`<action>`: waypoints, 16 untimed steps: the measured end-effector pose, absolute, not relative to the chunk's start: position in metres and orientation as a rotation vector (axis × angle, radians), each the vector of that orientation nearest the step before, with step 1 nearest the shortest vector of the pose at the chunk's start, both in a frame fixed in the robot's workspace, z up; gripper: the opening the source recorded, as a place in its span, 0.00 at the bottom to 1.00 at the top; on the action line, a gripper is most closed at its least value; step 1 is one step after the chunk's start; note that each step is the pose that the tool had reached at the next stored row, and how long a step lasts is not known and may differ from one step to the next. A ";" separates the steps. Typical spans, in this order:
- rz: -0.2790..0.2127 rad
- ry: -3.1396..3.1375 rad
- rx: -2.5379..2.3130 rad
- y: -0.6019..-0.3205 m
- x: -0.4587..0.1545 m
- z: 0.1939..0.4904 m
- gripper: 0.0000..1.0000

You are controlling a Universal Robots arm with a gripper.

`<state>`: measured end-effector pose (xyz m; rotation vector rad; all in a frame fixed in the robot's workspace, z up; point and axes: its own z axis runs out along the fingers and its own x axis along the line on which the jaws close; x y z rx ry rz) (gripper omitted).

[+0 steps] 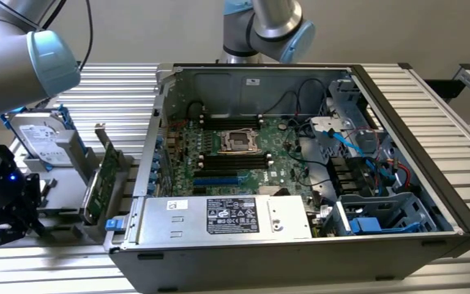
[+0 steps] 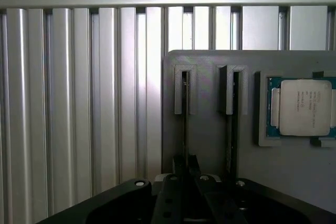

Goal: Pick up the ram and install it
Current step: 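Pick up the ram and move it above insertion slot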

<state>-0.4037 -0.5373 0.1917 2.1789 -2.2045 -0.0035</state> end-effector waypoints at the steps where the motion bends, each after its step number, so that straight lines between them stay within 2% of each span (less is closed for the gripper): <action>1: -0.003 -2.204 2.179 -0.537 -0.404 0.192 0.14; 16: -0.004 -2.224 2.159 -0.537 -0.404 0.192 0.14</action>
